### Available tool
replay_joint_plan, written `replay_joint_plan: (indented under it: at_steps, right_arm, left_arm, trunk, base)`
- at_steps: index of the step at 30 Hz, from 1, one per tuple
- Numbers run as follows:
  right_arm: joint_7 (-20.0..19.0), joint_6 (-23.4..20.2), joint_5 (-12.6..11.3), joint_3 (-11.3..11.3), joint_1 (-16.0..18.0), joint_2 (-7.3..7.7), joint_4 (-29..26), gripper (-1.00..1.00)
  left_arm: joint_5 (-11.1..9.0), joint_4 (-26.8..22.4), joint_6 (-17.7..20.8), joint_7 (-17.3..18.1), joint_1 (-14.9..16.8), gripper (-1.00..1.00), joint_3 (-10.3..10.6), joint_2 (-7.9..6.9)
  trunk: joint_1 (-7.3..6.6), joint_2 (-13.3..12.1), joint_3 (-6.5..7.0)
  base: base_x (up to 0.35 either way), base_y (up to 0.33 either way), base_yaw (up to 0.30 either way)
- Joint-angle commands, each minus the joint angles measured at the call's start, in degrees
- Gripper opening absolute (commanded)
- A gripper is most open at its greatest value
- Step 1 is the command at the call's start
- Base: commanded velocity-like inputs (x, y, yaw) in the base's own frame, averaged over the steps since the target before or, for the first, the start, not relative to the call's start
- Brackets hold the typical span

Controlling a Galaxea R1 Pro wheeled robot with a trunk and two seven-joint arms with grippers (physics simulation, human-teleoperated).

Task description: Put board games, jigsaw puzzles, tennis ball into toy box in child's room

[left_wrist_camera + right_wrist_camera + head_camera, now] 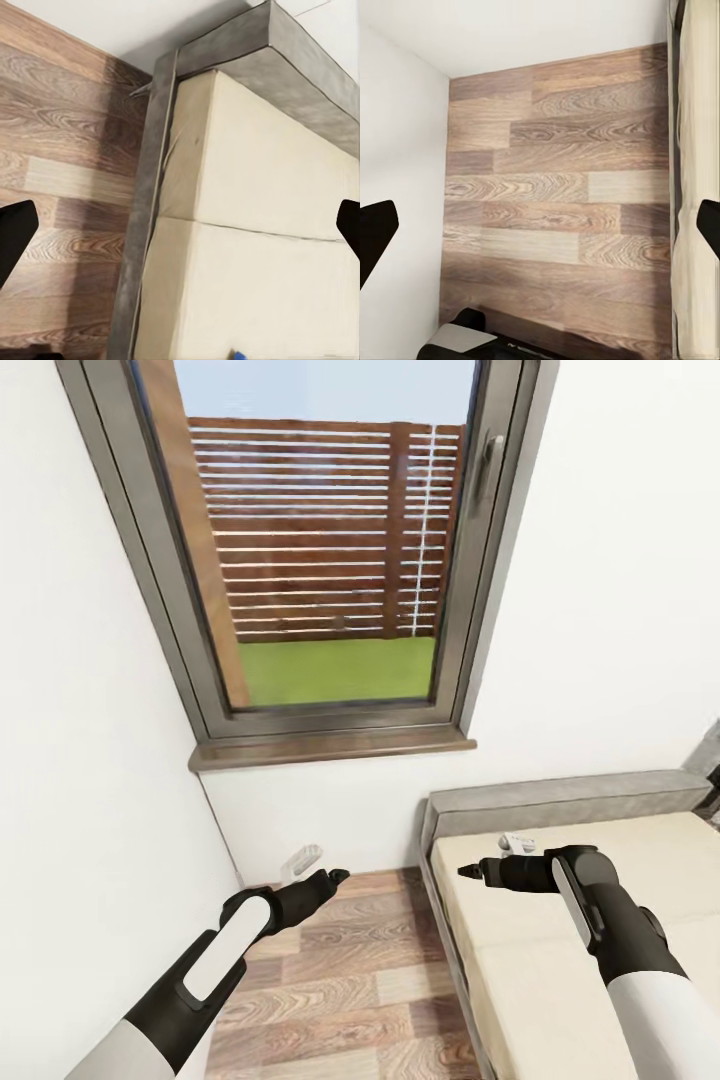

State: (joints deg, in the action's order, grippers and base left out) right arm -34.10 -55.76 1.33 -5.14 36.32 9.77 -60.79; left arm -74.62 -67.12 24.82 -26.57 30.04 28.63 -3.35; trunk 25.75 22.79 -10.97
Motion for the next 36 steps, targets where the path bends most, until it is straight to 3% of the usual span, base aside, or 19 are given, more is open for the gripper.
replay_joint_plan:
  at_steps: [1,36]
  right_arm:
    - [-0.3,-0.3,0.2,-0.1,0.1,-0.01,0.0,1.0]
    - [-0.3,-0.2,0.0,-0.2,0.1,0.0,-0.1,1.0]
  left_arm:
    - [-0.5,-0.1,-0.1,-0.5,0.1,1.0,0.1,-0.06]
    - [-0.5,-0.1,-0.1,-0.5,0.1,1.0,0.2,0.01]
  trunk:
    - [0.04,0.1,-0.12]
    - [0.04,0.1,-0.12]
  base:
    - [0.008,0.0,-0.136]
    - [0.001,0.045,-0.023]
